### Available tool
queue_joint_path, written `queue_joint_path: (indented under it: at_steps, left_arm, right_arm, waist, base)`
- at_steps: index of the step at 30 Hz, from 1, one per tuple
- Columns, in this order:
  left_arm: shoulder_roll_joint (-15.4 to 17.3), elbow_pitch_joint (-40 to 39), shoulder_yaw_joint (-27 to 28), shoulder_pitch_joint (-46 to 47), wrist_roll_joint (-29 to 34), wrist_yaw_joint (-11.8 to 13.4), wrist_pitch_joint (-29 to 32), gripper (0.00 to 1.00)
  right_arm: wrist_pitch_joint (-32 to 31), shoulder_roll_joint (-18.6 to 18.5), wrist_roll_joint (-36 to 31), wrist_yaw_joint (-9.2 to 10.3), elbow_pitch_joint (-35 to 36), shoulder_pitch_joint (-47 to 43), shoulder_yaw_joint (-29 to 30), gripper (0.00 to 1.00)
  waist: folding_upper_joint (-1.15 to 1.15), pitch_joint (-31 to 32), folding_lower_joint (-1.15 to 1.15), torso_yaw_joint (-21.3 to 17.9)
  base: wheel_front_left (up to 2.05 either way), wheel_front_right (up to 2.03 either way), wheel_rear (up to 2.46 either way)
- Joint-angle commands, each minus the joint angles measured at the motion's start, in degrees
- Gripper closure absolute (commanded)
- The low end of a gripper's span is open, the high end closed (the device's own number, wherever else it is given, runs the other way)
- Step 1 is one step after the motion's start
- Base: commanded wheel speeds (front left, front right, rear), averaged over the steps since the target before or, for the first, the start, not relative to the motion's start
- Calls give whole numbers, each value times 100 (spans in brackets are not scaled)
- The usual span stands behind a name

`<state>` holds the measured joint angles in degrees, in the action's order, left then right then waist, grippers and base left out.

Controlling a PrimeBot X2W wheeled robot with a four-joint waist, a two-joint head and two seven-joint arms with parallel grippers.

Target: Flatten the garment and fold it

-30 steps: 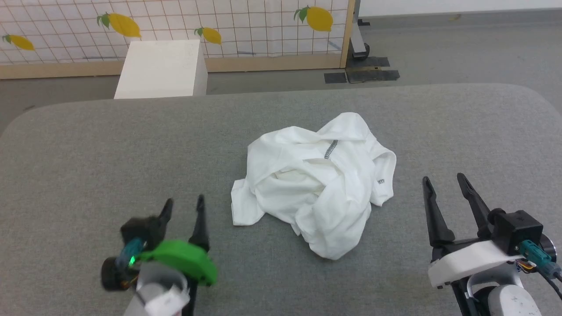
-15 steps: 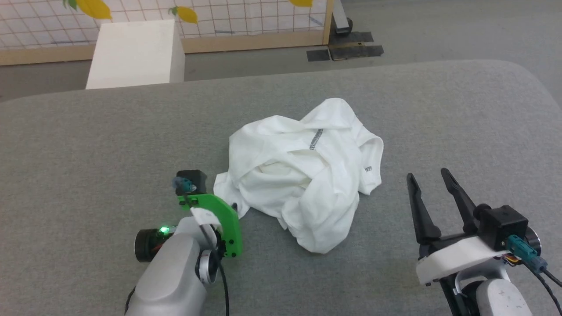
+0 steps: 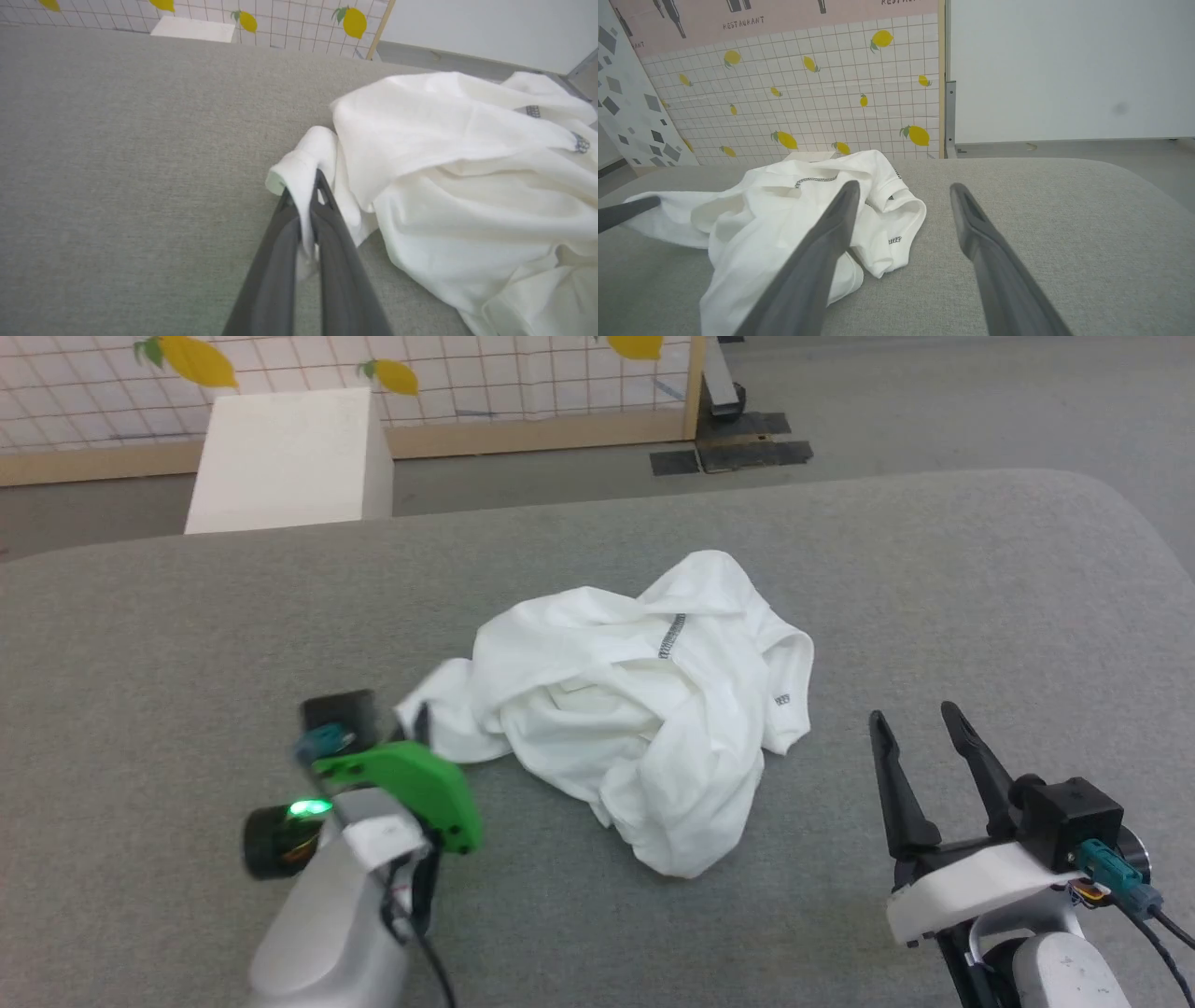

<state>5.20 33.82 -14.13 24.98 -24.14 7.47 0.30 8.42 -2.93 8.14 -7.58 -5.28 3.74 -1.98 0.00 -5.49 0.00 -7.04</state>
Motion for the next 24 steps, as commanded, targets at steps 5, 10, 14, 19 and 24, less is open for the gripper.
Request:
queue_joint_path:
  at_steps: [5,10,14,19,24]
  left_arm:
    - [358,-670,472,-691,-66,362,-838,100]
    - [641,-1396,950,-1441,-210,730,-975,100]
    - [818,-1848,1299,-2047,-322,1047,-842,100]
    - [868,-2199,1478,-2557,-525,1117,-624,100]
    - [828,-2436,1274,-2586,-587,797,-692,0]
  right_arm:
    - [2,5,-11,9,16,-58,29,0]
    - [-24,5,-18,9,60,-81,49,0]
    - [-40,5,-12,9,96,-91,82,0]
    - [-136,5,-25,9,68,-96,168,0]
    - [-191,5,-24,9,84,-57,261,0]
  waist:
    - [0,166,0,337]
    - [0,186,0,564]
    - [0,145,0,698]
    - [0,74,0,790]
    - [0,-10,0,849]
  base:
    - [0,0,0]
    - [0,0,0]
    - [0,0,0]
    - [0,0,0]
    - [0,0,0]
